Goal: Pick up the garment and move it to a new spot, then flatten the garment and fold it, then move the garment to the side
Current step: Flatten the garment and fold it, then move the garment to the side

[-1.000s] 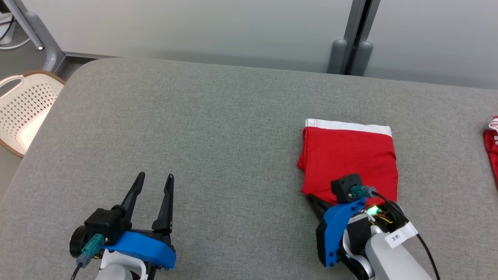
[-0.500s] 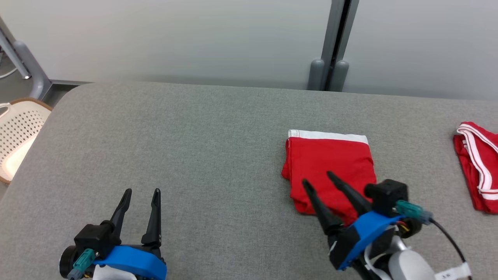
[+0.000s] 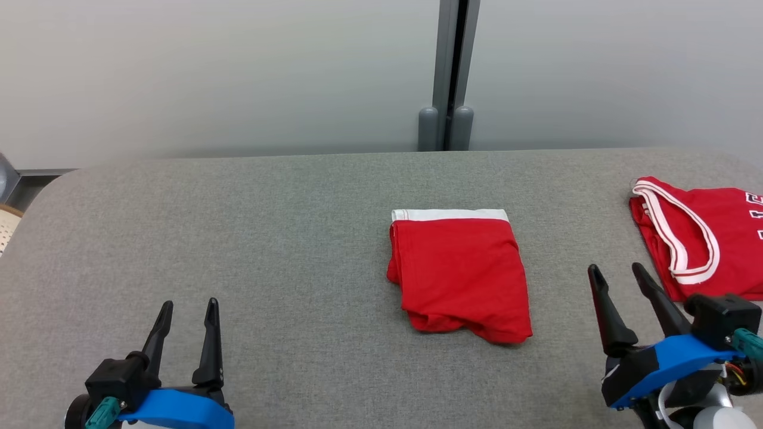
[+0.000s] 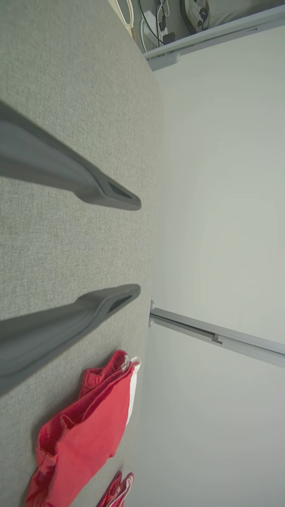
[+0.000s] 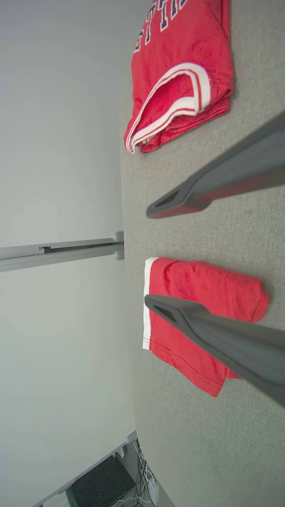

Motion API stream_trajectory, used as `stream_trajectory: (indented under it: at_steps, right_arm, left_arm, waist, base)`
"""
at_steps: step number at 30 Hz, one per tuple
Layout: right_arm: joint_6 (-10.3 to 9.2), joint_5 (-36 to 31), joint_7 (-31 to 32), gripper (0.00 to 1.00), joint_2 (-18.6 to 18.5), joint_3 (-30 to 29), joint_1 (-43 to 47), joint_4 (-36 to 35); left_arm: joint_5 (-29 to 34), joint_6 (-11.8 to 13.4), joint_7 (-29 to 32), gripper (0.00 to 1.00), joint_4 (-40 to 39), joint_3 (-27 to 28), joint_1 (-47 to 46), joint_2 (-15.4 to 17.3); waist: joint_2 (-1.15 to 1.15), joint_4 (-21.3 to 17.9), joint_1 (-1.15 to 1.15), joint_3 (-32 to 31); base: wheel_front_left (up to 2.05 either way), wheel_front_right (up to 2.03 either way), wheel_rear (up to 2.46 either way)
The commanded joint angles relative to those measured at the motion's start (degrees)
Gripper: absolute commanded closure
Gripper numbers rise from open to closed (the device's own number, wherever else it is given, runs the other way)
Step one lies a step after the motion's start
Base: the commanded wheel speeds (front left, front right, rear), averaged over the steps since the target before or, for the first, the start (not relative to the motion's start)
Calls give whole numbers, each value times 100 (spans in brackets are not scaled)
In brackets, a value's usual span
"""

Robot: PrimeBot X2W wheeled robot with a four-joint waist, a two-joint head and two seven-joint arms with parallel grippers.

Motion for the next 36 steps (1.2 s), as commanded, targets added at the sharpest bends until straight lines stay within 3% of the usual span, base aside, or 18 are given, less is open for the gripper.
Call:
stream_trajectory:
  at_steps: [1, 18, 36]
  right_arm:
    - [3, -83, -17, 0, 3, -123, 104, 63]
    - [3, -88, -296, 0, -31, 28, 24, 805]
    - [3, 30, -338, 0, -4, 62, 127, 924]
  left_arm:
    - [-1, 25, -12, 0, -46, 36, 113, 38]
    - [-45, 128, 75, 0, -82, -27, 255, 87]
    - [-129, 170, 119, 0, -103, -99, 281, 142]
  waist:
    - [0, -98, 0, -43]
    - [0, -151, 0, -155]
    - [0, -125, 0, -185]
  base:
    - [0, 0, 0]
    - [0, 0, 0]
    - [0, 0, 0]
